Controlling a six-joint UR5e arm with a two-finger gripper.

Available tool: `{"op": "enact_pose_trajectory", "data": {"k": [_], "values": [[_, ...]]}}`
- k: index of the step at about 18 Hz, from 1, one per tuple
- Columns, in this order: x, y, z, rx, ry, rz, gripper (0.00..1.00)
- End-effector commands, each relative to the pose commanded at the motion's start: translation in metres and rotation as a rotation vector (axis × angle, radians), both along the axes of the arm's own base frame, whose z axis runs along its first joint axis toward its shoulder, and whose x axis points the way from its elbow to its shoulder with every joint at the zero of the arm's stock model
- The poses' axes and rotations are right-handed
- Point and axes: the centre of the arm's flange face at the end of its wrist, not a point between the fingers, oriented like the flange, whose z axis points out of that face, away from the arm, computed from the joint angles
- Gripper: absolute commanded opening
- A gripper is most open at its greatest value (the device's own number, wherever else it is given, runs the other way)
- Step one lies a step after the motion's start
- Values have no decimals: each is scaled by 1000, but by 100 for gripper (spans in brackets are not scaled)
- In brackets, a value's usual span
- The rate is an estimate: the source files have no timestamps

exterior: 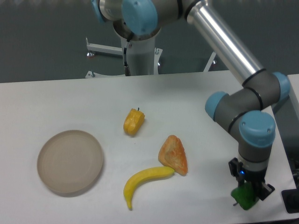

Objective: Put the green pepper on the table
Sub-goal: 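Lift the held green pepper up from the table edge with the gripper, then carry the green pepper toward the table center and lower it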

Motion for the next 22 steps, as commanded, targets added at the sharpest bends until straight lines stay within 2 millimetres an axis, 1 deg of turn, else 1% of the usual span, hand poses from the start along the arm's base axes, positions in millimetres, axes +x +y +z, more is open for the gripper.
{"op": "enact_pose_trajectory", "data": {"k": [4,6,8,10,12,13,14,15,17,19,21,22], "values": [[2,-49,7,-19,-43,11,23],[8,-78,9,-41,-59,-2,23],[19,-102,9,-59,-81,9,23],[35,-123,0,-71,-126,16,23],[48,-147,-1,-53,-170,19,23],[59,-156,-7,-48,-200,20,23],[63,-166,-10,-48,-217,30,23],[66,-175,-18,-54,-238,39,23],[78,-182,-36,-65,-281,40,23],[82,-193,-42,-47,-318,54,23],[89,-203,-59,-36,-374,66,23],[90,-206,-62,-30,-387,72,23]]}}
